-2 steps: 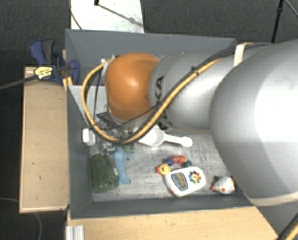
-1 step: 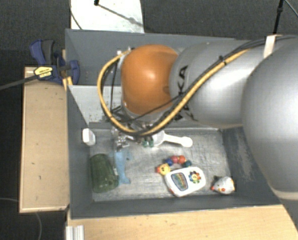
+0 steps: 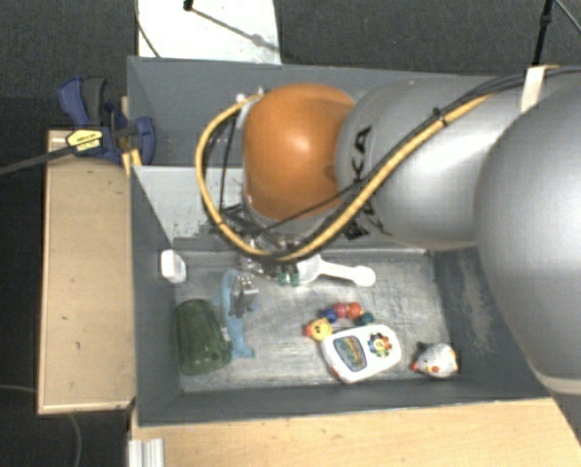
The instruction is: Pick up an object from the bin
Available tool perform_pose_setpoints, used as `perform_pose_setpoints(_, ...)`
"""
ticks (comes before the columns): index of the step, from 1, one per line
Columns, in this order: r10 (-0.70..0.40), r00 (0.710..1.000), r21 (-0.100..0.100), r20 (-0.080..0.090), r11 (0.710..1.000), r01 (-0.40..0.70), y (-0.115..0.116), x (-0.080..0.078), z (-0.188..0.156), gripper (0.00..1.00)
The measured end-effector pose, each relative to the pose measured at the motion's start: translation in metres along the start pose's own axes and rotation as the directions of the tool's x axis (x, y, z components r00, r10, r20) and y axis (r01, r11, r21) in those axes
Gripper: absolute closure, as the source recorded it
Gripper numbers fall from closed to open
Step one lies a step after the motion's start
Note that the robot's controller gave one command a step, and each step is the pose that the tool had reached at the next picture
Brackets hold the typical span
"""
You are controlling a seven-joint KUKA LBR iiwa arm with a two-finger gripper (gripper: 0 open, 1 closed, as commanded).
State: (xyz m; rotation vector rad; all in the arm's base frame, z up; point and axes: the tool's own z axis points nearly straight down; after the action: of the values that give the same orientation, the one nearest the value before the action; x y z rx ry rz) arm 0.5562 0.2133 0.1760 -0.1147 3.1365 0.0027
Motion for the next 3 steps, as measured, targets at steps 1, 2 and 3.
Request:
perform_pose_setpoints(1, 0.012, 1.000, 0.000, 0.001, 1.000, -0.012, 0.002, 0.000, 0.000, 0.00)
perform_pose_setpoints(2, -0.066, 0.998, 0.000, 0.001, 0.998, 0.066, 0.002, 0.007, 0.020, 0.00)
perform_pose_setpoints(3, -0.325, 0.946, 0.000, 0.000, 0.946, 0.325, -0.012, 0.002, 0.050, 0.00)
